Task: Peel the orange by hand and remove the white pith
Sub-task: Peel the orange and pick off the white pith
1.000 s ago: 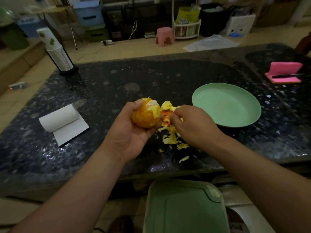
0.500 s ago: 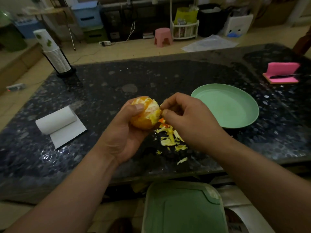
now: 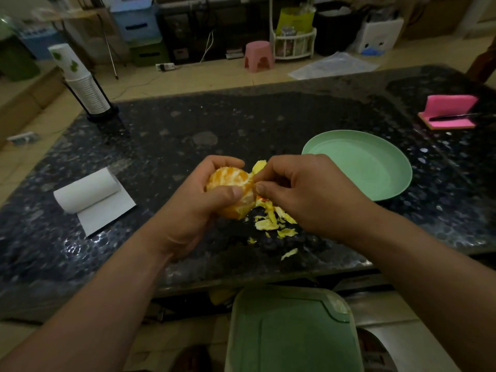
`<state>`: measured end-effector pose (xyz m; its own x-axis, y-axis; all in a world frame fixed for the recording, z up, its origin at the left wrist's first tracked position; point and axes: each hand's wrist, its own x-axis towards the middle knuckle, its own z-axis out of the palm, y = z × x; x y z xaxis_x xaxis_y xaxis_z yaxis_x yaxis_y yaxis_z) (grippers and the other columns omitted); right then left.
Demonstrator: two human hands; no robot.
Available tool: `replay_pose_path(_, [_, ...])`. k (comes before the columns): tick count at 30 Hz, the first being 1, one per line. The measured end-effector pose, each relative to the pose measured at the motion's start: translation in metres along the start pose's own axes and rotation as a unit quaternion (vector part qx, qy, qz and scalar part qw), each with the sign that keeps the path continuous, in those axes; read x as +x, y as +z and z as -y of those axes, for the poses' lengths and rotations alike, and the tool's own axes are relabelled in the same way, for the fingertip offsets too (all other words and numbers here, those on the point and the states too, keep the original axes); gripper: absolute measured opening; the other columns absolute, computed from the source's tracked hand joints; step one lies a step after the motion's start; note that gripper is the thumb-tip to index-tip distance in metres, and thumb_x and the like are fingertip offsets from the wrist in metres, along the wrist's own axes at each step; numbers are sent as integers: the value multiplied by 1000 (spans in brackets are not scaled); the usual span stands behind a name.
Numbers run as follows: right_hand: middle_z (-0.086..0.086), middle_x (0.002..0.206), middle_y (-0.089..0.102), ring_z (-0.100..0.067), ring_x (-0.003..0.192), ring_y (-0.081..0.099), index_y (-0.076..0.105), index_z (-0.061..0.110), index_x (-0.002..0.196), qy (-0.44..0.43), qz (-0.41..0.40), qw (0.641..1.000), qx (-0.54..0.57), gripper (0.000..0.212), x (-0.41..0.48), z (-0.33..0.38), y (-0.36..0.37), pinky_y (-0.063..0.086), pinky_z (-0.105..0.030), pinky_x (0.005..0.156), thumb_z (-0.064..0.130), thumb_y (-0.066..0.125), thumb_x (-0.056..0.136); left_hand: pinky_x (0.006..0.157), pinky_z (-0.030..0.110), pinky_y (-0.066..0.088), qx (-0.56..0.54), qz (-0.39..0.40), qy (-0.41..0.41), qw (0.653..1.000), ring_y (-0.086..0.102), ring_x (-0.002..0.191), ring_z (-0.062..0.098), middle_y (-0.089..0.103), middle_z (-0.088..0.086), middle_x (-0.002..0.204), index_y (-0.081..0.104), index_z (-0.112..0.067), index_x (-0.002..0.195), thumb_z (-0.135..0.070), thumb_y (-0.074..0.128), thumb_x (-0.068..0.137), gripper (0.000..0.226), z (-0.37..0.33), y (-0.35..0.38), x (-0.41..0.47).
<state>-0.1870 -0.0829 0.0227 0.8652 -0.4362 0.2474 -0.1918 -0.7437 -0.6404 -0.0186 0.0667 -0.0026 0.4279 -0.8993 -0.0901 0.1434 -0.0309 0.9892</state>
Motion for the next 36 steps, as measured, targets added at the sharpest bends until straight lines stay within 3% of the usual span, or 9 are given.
replay_pose_path(8, [10, 75, 67, -10, 68, 60, 73, 25, 95, -33, -38, 997, -66, 8, -2, 2, 8, 53, -39, 63, 29, 68, 99, 69, 32, 59, 35, -8, 18, 999, 69, 94, 21, 65, 8, 115, 62, -23, 131, -34, 81, 64, 70, -1, 4, 0])
replay_pose_path(15, [14, 69, 65, -6, 67, 62, 73, 27, 89, -23, -82, 996, -6, 7, -2, 2, 12, 50, -29, 60, 26, 72, 96, 72, 37, 61, -7, 1, 11, 1000, 70, 95, 24, 67, 7, 115, 62, -22, 133, -32, 79, 66, 70, -3, 2, -1])
replay_pose_path(21, [12, 72, 70, -3, 66, 64, 77, 24, 96, -3, -41, 994, 103, 6, -3, 2, 3, 48, -17, 59, 19, 73, 97, 78, 42, 61, -44, 9, 4, 999, 69, 103, 31, 65, 12, 124, 64, -23, 133, -32, 78, 66, 69, -8, -2, -3])
replay_pose_path(25, [13, 78, 73, -3, 74, 69, 77, 25, 100, -8, -16, 994, 106, 5, -2, 4, -1, 54, -18, 65, 23, 77, 96, 78, 41, 63, -41, 15, 9, 999, 69, 102, 30, 65, 12, 122, 62, -21, 135, -31, 78, 68, 69, -8, -4, -3])
replay_pose_path(28, [16, 76, 71, 0, 74, 68, 77, 27, 100, -12, -7, 998, 64, 3, -2, 4, -1, 52, -16, 63, 27, 76, 97, 76, 40, 61, -11, 12, 15, 1000, 69, 99, 28, 66, 10, 118, 63, -24, 133, -30, 79, 68, 68, -7, -5, -2])
replay_pose_path(31, [16, 71, 67, -2, 67, 63, 77, 26, 98, -19, -11, 1000, 8, 5, -2, 3, 2, 46, -21, 59, 28, 73, 98, 72, 36, 60, 43, 11, 28, 999, 69, 97, 24, 64, 8, 116, 63, -27, 131, -33, 81, 66, 68, -6, -5, -3])
replay_pose_path(34, [13, 69, 65, -5, 63, 60, 72, 25, 89, -30, -33, 999, -28, 6, -3, 5, 7, 50, -33, 58, 26, 72, 95, 70, 31, 58, 78, 12, 35, 996, 68, 93, 19, 63, 6, 115, 61, -29, 132, -35, 80, 65, 69, -7, -2, -4])
replay_pose_path(36, [12, 68, 65, -6, 64, 61, 70, 26, 86, -27, -53, 998, -29, 7, -3, 6, 9, 52, -35, 59, 26, 73, 91, 70, 32, 58, 70, 18, 37, 997, 68, 95, 20, 62, 7, 117, 61, -29, 133, -34, 80, 66, 69, -7, -1, -4])
